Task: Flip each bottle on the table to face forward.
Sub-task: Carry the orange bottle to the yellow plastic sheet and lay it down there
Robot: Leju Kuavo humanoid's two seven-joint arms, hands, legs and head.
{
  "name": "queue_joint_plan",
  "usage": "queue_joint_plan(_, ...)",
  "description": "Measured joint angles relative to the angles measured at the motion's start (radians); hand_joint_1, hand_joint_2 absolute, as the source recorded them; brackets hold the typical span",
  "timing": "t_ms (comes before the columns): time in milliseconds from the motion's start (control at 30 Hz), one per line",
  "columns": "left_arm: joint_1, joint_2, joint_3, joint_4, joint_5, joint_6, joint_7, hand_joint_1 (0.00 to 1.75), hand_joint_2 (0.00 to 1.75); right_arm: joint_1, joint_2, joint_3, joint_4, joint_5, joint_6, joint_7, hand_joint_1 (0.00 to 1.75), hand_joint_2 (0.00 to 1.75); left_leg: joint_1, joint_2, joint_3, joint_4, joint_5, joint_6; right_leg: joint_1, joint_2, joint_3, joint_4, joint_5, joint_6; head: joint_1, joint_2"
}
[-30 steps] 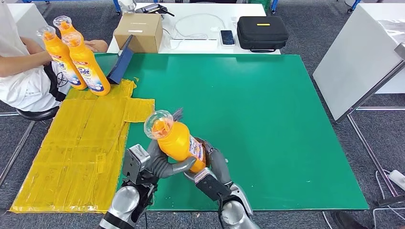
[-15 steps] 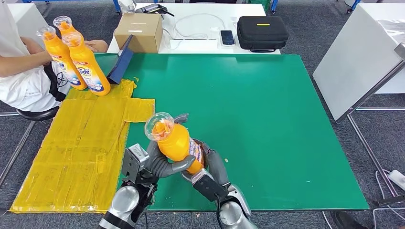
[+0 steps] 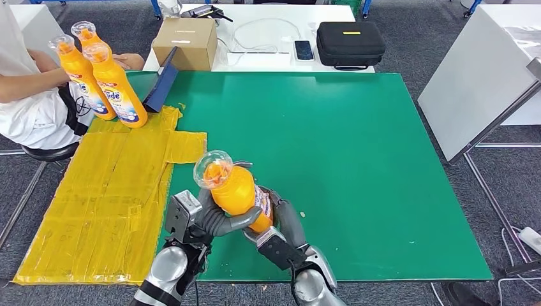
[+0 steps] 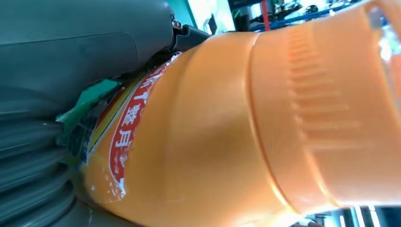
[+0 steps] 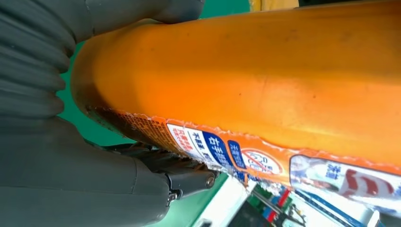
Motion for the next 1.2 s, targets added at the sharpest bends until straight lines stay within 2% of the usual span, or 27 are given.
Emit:
queue_joint_plan(133,-0.001,0.0,0.0,0.0,-0.007,0.004,-0.004,1.75,1.75,0.008,-0.011,0.0,-0.032,0.01,-0.005,0.001,1.75,1.75,0.0,0.0,0.0,0.0,0.0,0.0,0.0,0.0,0.0,0.0,0.0,0.0,0.0,0.0)
queue_joint_plan(167,-0.001,-0.001,0.0,0.0,-0.008,0.004,-0.005,1.75,1.75,0.009,-0.013,0.0,-0.037,0.011,-0.005,0.001,1.4,1.75,0.0,0.0,0.0,0.0,0.0,0.0,0.0,0.0,0.0,0.0,0.0,0.0,0.0,0.0)
queue_joint_plan(233,-0.001,-0.001,-0.001,0.0,-0.014,0.008,-0.006,1.75,1.75,0.015,-0.016,0.0,-0.05,0.014,-0.008,0.001,0.52,1.75,0.0,0.0,0.0,0.0,0.0,0.0,0.0,0.0,0.0,0.0,0.0,0.0,0.0,0.0)
queue_joint_plan(267,-0.001,-0.001,-0.001,0.0,-0.022,0.014,-0.008,1.75,1.75,0.02,-0.018,0.0,-0.059,0.014,-0.011,-0.002,0.09,1.31,0.0,0.0,0.0,0.0,0.0,0.0,0.0,0.0,0.0,0.0,0.0,0.0,0.0,0.0)
queue_joint_plan(300,-0.001,-0.001,-0.002,0.0,-0.033,0.021,-0.009,1.75,1.75,0.027,-0.02,0.0,-0.075,0.01,-0.015,-0.009,0.0,0.87,0.0,0.0,0.0,0.0,0.0,0.0,0.0,0.0,0.0,0.0,0.0,0.0,0.0,0.0)
queue_joint_plan(367,0.0,0.001,-0.001,-0.001,-0.07,0.045,-0.01,1.75,1.75,0.046,-0.024,-0.003,-0.119,-0.016,-0.02,-0.027,0.0,0.0,0.0,0.0,0.0,0.0,0.0,0.0,0.0,0.0,0.0,0.0,0.0,0.0,0.0,0.0)
queue_joint_plan(600,0.001,0.022,0.007,-0.001,-0.27,0.181,0.008,1.75,1.75,0.115,-0.039,-0.045,-0.317,-0.128,0.006,-0.043,0.0,0.0,0.0,0.0,0.0,0.0,0.0,0.0,0.0,0.0,0.0,0.0,0.0,0.0,0.0,0.0)
queue_joint_plan(800,0.001,0.032,0.016,-0.001,-0.281,0.186,0.011,1.75,1.75,0.136,-0.044,-0.06,-0.383,-0.134,0.013,-0.043,0.0,0.0,0.0,0.0,0.0,0.0,0.0,0.0,0.0,0.0,0.0,0.0,0.0,0.0,0.0,0.0)
queue_joint_plan(1133,0.001,0.034,0.018,-0.001,-0.295,0.193,0.017,1.75,1.75,0.145,-0.045,-0.068,-0.41,-0.136,0.013,-0.044,0.0,0.0,0.0,0.0,0.0,0.0,0.0,0.0,0.0,0.0,0.0,0.0,0.0,0.0,0.0,0.0)
queue_joint_plan(1200,-0.001,0.035,0.019,0.0,-0.339,0.215,0.035,1.75,1.75,0.148,-0.046,-0.069,-0.417,-0.14,0.014,-0.047,0.0,0.87,0.0,0.0,0.0,0.0,0.0,0.0,0.0,0.0,0.0,0.0,0.0,0.0,0.0,0.0)
